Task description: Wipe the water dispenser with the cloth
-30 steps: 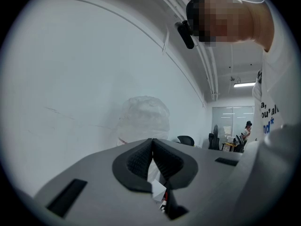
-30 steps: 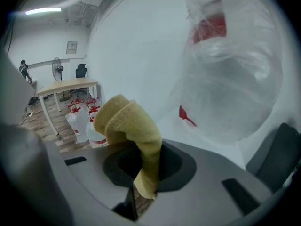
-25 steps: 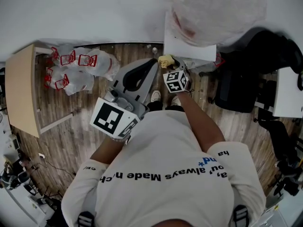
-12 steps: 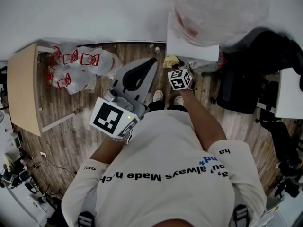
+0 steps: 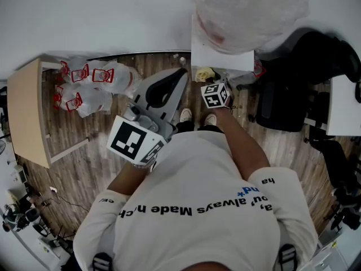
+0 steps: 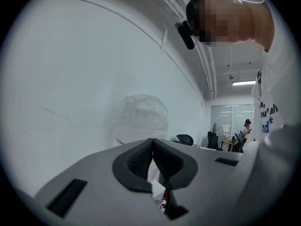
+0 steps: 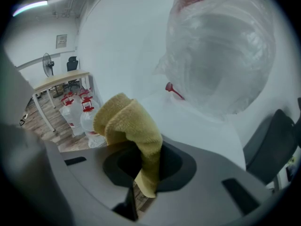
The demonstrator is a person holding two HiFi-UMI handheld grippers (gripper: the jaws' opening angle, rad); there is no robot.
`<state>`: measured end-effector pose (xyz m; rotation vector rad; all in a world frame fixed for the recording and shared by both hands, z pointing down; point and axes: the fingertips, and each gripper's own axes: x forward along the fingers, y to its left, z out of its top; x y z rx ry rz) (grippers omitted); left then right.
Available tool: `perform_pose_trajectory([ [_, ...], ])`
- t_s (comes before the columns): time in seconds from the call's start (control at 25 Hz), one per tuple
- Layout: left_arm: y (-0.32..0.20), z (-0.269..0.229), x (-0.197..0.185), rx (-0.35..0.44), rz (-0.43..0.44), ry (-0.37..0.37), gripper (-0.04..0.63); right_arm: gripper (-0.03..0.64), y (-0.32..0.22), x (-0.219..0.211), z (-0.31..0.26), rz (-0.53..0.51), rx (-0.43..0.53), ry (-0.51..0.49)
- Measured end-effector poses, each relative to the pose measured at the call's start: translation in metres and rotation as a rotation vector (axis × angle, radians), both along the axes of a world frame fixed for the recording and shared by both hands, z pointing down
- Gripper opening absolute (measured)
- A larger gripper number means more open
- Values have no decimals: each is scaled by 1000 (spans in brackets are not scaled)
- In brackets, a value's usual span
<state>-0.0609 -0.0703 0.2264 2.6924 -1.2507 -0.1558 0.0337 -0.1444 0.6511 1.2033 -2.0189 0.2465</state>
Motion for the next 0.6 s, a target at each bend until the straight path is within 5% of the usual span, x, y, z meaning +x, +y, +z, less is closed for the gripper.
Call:
perform_pose_trajectory([
  [0.6,-10,1,41,3,50,8,20,60,-2,69,4,96,-13,0],
])
